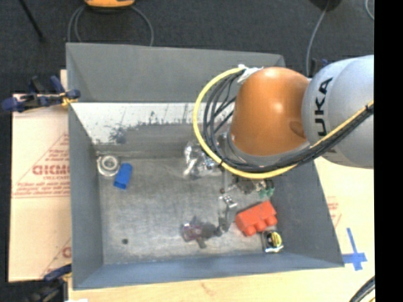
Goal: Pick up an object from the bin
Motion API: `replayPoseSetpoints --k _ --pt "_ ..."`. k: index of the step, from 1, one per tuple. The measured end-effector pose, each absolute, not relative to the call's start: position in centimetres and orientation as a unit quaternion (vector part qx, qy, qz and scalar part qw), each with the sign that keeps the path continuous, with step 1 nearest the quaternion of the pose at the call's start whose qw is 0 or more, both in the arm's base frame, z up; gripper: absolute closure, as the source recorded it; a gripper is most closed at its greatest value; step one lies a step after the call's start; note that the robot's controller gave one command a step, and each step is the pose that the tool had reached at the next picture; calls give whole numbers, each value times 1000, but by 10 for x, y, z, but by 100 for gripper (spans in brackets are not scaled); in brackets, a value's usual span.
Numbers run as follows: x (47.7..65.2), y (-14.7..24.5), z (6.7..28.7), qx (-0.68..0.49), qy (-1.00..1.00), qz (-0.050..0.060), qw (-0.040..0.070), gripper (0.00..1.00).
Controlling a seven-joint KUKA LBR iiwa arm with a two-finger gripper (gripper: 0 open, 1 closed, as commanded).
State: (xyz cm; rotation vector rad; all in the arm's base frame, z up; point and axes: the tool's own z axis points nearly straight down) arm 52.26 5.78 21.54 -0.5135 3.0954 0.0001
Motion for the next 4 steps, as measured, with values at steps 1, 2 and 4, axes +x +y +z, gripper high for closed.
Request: replayPoseSetpoints --k 1,2,4 --pt "484 15 121 5 1000 0 -1 0" --pt "491 14 75 -46 999 0 8 0" --pt "483 2 203 -45 999 -1 5 100"
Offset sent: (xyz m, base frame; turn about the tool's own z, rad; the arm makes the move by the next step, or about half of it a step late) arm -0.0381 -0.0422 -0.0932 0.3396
